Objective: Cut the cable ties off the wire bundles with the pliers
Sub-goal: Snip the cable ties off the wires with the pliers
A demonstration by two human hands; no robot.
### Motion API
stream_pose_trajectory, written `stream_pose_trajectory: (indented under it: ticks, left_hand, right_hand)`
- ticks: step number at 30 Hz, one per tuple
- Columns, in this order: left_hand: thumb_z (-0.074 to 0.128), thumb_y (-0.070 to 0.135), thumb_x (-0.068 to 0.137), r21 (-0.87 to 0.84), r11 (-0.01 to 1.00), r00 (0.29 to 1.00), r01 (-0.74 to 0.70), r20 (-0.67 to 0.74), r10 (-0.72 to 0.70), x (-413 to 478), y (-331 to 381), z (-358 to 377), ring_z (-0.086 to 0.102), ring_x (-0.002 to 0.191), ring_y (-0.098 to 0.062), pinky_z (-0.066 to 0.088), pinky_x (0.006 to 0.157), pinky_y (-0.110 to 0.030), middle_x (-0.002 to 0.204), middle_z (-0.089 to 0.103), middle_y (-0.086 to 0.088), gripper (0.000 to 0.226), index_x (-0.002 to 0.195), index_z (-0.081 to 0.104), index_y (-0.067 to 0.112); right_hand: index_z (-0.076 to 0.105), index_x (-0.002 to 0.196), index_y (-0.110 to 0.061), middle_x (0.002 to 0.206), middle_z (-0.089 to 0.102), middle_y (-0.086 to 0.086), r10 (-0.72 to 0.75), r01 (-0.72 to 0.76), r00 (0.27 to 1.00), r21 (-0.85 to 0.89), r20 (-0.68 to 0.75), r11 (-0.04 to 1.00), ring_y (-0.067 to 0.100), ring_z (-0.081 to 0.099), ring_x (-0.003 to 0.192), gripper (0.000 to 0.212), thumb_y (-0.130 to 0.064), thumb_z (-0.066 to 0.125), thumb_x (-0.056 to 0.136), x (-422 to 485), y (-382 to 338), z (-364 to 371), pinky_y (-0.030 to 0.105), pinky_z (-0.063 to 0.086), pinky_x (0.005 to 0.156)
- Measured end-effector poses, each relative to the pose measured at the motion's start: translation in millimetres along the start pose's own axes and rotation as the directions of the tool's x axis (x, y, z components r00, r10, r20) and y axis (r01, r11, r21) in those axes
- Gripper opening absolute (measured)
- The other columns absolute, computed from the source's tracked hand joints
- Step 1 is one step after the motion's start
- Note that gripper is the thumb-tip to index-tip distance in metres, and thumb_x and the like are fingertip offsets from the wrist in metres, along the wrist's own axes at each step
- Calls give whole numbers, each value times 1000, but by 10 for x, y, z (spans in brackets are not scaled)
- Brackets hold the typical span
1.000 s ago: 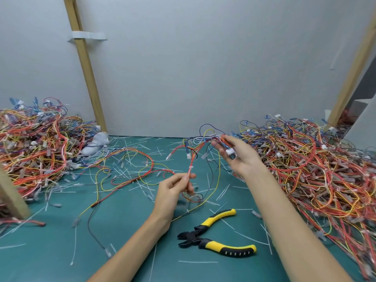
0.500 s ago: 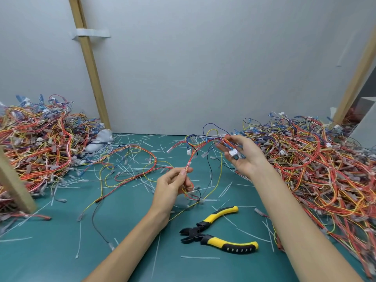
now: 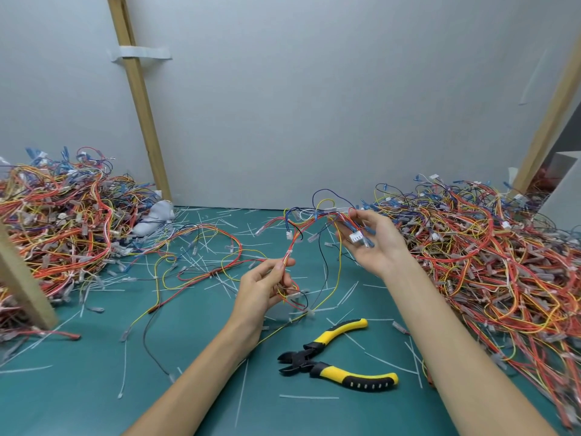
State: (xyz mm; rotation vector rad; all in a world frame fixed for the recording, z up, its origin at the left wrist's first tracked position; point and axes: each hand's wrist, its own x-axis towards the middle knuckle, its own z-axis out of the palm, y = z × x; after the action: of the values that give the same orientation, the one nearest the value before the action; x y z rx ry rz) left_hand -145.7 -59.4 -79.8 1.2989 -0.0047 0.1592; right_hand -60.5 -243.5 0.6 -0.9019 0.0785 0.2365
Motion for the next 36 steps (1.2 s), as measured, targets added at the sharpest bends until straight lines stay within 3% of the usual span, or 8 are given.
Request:
stream_pose_trajectory:
  ticks: [6,15,23,26,29,31,34,36]
  left_hand:
    - [51,18,99,-19,1000,1000,24,7,-24,3,5,-12,60,62,-10,56,71,-28,68,56,1,20,102,70,11]
    - [50,16,99,-12,999,999,37,13,-36,-7,18,-16,60,60,-10,57,68,-27,68,55,0,21,104,69,7]
    - [57,19,93,-96,991,995,88,44,-84,-13,61,-4,55,54,-8,51,54,-19,68,56,0,20,98,74,8]
    - [59,28,85,-220,962,976,165,176,-127,-22,137,-6,58,61,-11,53,62,-21,75,62,-2,29,100,76,10]
    - [49,23,88,-381,899,932,215,355,-73,-28,269,-28,66,87,-19,54,82,-29,100,68,-8,42,121,66,4]
    - [42,24,92,-401,886,904,233,426,-45,-18,394,-32,63,108,-24,51,95,-35,123,64,-11,47,132,57,3]
    - [34,41,97,-332,910,870,247,489,-58,27,567,15,54,126,-25,40,108,-44,139,54,-14,57,138,48,3]
    - [29,53,96,-265,930,851,256,518,-87,61,644,82,51,128,-24,35,110,-48,141,52,-14,67,139,45,3]
  right_hand:
    - [58,76,-8,76,70,10,-4,5,1000,78,-19,997,21,72,64,16,-5,55,91,-8,48,14,31,54,70]
    - [57,78,-12,67,70,6,6,-4,999,42,-36,999,14,70,60,20,-8,48,96,-29,41,27,20,30,58]
    - [58,79,-12,63,70,5,27,-24,997,41,-73,999,14,71,57,20,-10,49,97,5,71,-19,20,37,62]
    - [58,81,-12,66,70,7,43,-40,992,25,-118,999,16,71,58,16,-11,52,96,32,90,-46,20,43,55]
    - [59,83,-18,77,71,1,15,-40,989,-164,-149,986,17,70,63,15,-17,51,95,73,61,-78,24,40,55]
    - [63,96,-19,99,71,4,-89,-19,975,-478,-202,878,17,64,75,15,-26,51,95,64,32,-79,27,37,58]
    - [56,127,-17,135,52,10,-486,11,858,-940,-166,340,24,51,113,39,-39,48,96,59,-21,-136,38,40,93]
    - [61,123,-17,128,56,8,-627,141,779,-978,13,155,26,50,121,33,-33,53,95,-5,-84,-89,38,37,102]
